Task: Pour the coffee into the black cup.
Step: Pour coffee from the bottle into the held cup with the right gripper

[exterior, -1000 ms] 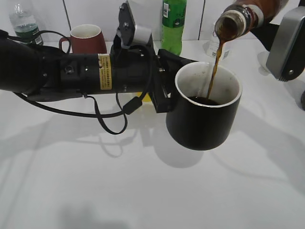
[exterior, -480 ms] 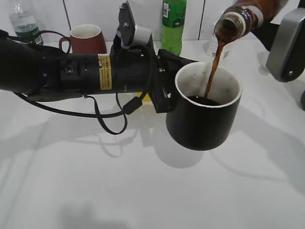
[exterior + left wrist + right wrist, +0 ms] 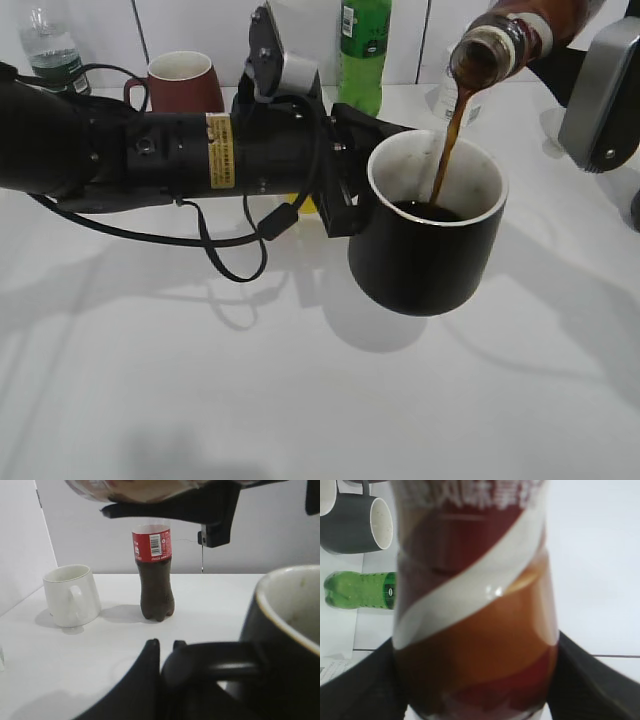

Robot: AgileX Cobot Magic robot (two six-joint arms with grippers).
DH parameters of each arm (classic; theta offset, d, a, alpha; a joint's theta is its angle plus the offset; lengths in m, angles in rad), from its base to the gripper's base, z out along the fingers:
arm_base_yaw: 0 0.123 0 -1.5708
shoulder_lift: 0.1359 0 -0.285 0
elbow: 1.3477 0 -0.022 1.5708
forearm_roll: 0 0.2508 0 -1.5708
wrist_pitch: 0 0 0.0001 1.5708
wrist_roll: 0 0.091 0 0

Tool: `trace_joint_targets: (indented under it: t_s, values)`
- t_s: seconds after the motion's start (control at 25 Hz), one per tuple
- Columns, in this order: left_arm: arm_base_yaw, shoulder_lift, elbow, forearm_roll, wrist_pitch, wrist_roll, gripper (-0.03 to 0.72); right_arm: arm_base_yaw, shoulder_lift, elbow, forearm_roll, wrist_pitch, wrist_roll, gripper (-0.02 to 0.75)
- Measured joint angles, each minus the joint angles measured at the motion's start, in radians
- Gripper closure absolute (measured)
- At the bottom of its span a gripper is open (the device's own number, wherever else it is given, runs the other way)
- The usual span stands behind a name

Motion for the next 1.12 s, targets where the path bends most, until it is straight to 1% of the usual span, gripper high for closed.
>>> trace_joint_targets:
  t_s: [1.12]
  values:
    - [0.0, 0.0, 0.0, 0.001, 0.0, 0.0, 0.646, 0.0, 0.0, 0.0, 0.0, -0.002, -0.04, 0.197]
